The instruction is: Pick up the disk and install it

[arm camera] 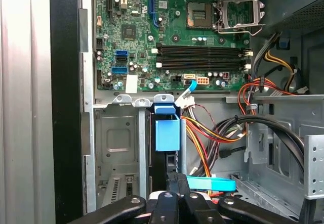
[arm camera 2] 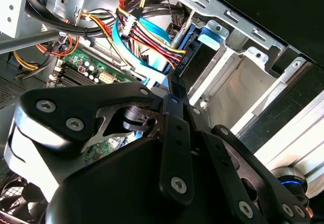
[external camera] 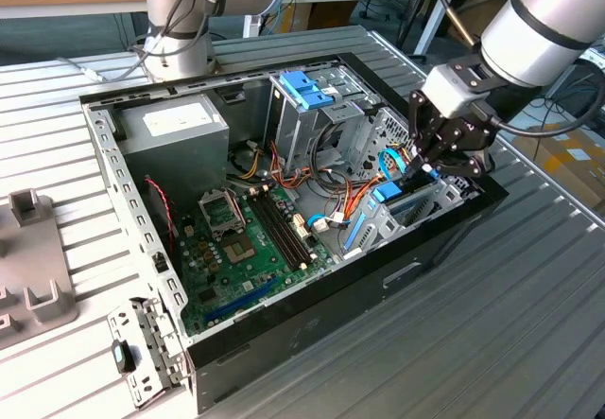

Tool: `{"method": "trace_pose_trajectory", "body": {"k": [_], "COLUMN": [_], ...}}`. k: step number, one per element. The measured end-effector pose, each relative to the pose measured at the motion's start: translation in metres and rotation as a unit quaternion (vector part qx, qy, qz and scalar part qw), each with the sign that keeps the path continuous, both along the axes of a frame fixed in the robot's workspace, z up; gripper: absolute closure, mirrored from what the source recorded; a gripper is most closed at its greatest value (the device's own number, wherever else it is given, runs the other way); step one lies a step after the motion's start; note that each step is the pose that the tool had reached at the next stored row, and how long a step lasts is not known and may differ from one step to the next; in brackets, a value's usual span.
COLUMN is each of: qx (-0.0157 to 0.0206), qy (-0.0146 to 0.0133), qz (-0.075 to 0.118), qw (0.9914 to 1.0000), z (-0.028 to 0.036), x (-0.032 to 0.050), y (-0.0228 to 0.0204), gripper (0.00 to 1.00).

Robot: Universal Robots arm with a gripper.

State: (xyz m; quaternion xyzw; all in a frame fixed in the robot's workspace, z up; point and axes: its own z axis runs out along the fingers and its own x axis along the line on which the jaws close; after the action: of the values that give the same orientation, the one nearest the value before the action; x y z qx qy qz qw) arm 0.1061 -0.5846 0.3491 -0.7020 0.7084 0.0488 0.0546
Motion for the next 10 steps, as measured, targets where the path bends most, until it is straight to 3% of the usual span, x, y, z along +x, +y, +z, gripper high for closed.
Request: {"method": "trace_pose_trajectory", "body": {"k": [10], "qx": [0.0], "qy": [0.0002], "qz": [0.0], "qw": [1.0], "z": [-0.0028], "x": [0.0], "y": [-0.0004], "gripper": [0.89]}}
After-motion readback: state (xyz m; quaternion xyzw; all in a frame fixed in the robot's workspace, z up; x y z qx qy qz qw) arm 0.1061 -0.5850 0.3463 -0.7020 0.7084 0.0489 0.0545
